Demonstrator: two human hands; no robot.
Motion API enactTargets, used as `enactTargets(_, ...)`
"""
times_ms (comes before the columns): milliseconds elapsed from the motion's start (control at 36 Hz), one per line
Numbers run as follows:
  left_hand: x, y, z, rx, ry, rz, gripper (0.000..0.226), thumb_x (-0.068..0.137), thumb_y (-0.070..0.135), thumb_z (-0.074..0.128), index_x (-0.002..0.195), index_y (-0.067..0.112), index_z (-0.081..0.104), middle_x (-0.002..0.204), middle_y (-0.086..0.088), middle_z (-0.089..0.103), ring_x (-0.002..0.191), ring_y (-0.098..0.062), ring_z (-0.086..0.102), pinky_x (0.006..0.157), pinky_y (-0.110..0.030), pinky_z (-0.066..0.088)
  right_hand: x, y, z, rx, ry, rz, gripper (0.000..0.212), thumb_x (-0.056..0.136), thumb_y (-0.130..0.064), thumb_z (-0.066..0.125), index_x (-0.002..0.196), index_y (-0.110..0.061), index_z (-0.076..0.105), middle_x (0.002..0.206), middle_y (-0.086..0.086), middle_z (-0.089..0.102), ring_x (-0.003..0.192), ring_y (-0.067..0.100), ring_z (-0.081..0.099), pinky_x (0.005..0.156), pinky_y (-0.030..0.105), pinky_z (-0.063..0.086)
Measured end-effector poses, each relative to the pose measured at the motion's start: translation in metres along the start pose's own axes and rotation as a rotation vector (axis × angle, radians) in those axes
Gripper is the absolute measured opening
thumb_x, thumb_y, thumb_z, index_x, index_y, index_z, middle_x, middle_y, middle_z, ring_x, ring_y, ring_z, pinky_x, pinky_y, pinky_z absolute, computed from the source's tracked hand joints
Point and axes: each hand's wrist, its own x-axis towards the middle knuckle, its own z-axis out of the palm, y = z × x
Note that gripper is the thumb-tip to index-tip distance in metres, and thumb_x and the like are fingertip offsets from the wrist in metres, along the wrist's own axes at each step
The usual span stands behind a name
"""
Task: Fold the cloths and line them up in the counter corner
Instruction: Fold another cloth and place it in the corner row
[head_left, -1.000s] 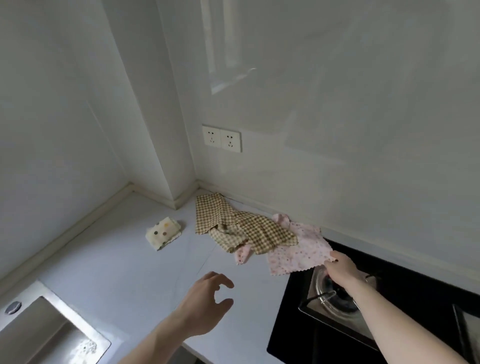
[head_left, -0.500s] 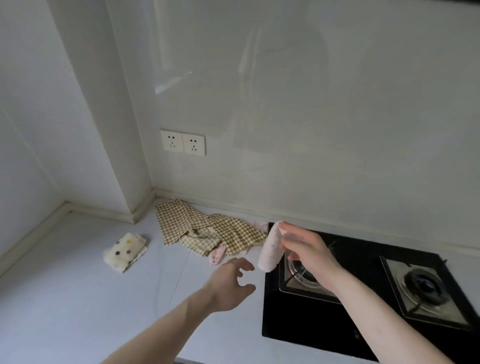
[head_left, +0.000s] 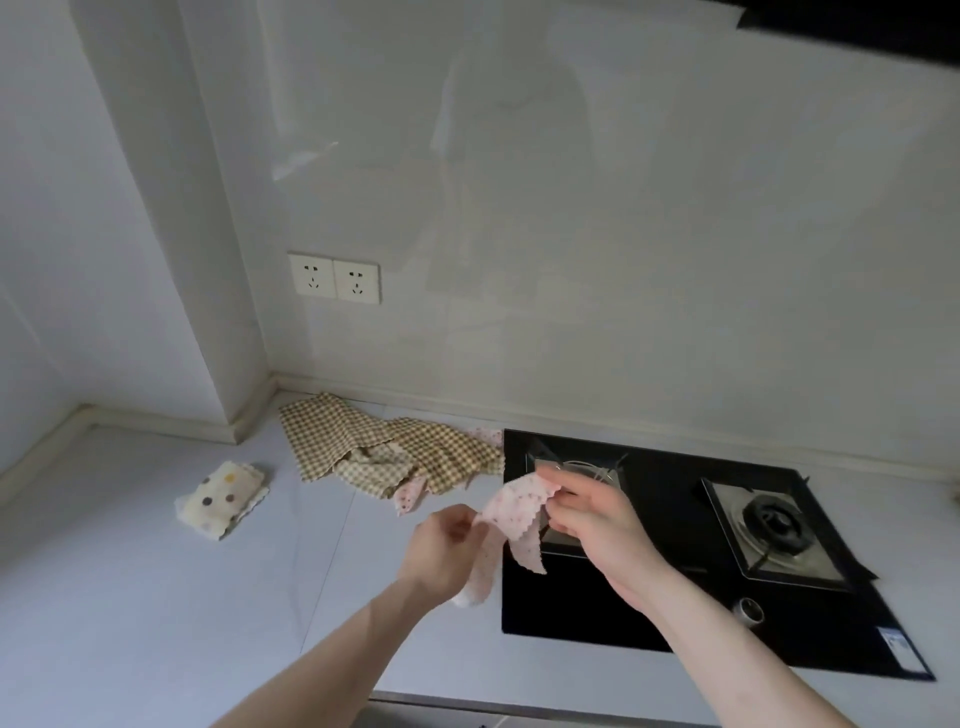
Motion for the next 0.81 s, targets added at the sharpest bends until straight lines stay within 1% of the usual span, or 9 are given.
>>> enactTargets(111,-0.01,0.006,-0.019,-0.059,-0.046,0.065,0.016,0.1,0.022,0.051,0.095,0.021,0.066,0.091,0.007,0.072,0.086,-0.01,0.066,0.079,-0.028,0.055,0.001,0.023,-0.014,-0.301,0.105,-0.066,0.05,0.084,-0.018,0.078,0.116,-0.054,0.064,0.116,-0.02,0.071,0.107,-0.001,0.066,0.099,0.037,0.055)
enactTargets(167,-0.017,0.016,-0.027,-0.057,-0.062,0.097,0.021,0.101,0.017,0.048,0.088,0.022,0.063,0.086,0.008,0.065,0.081,-0.013,0.061,0.072,-0.026,0.051,-0.005,0.029,-0.014,-0.367,0.126,-0.125,0.053,0.082,-0.013,0.081,0.115,-0.05,0.064,0.118,-0.017,0.069,0.101,-0.005,0.066,0.091,0.03,0.059)
enactTargets(278,-0.029,0.031,-0.039,0.023,-0.148,0.119,0.01,0.1,0.034,0.053,0.097,0.028,0.062,0.099,0.007,0.065,0.095,-0.015,0.062,0.089,-0.037,0.053,-0.014,0.034,-0.014,-0.39,0.166,-0.279,0.025,0.082,-0.02,0.083,0.103,-0.031,0.078,0.099,-0.018,0.073,0.089,0.001,0.071,0.08,0.033,0.062)
enactTargets(361,-0.043,0.04,-0.038,0.102,-0.226,0.099,0.055,0.074,0.06,0.077,0.114,0.033,0.051,0.107,0.007,0.063,0.095,-0.01,0.063,0.08,-0.028,0.053,-0.015,0.032,-0.022,-0.43,0.178,-0.335,0.012,0.084,-0.024,0.08,0.093,-0.031,0.078,0.087,-0.02,0.072,0.083,0.001,0.07,0.074,0.033,0.062)
enactTargets(444,-0.06,0.052,-0.025,0.5,-0.171,0.185,0.086,0.057,0.068,0.082,0.125,0.041,0.036,0.115,0.013,0.059,0.094,-0.016,0.06,0.082,-0.036,0.055,-0.019,0.026,-0.032,-0.429,0.157,-0.336,0.01,0.085,-0.022,0.076,0.084,-0.031,0.074,0.08,-0.019,0.07,0.079,0.002,0.067,0.074,0.032,0.06)
enactTargets(556,-0.077,0.05,-0.009,0.679,0.015,0.27,0.067,0.077,0.03,0.067,0.133,0.037,0.031,0.126,0.01,0.059,0.094,-0.022,0.063,0.075,-0.038,0.053,-0.028,0.025,-0.042,-0.356,0.14,-0.313,0.02,0.079,-0.014,0.073,0.066,-0.027,0.066,0.08,-0.011,0.063,0.08,0.008,0.062,0.076,0.039,0.057)
enactTargets(667,-0.094,0.04,-0.007,0.617,0.106,0.231,0.045,0.077,0.019,0.052,0.119,0.036,0.05,0.104,0.012,0.069,0.086,-0.019,0.066,0.07,-0.037,0.054,-0.038,0.027,-0.048,-0.247,0.092,-0.288,0.024,0.081,-0.014,0.07,0.063,-0.028,0.065,0.089,-0.016,0.07,0.09,0.002,0.064,0.08,0.029,0.054)
enactTargets(750,-0.101,0.033,-0.003,0.536,0.154,0.176,0.032,0.076,0.02,0.045,0.1,0.036,0.059,0.084,0.016,0.071,0.075,-0.009,0.067,0.066,-0.037,0.056,-0.045,0.026,-0.05,-0.217,0.011,-0.313,0.022,0.085,-0.011,0.068,0.064,-0.019,0.063,0.073,-0.007,0.068,0.071,0.003,0.062,0.07,0.021,0.048)
enactTargets(806,-0.106,0.034,0.001,0.416,0.16,0.138,0.028,0.078,0.02,0.048,0.097,0.035,0.062,0.082,0.019,0.07,0.075,-0.005,0.066,0.068,-0.036,0.056,-0.048,0.027,-0.05,-0.223,-0.012,-0.354,0.028,0.088,-0.013,0.068,0.062,-0.009,0.056,0.056,-0.006,0.053,0.057,0.003,0.049,0.06,0.013,0.04)
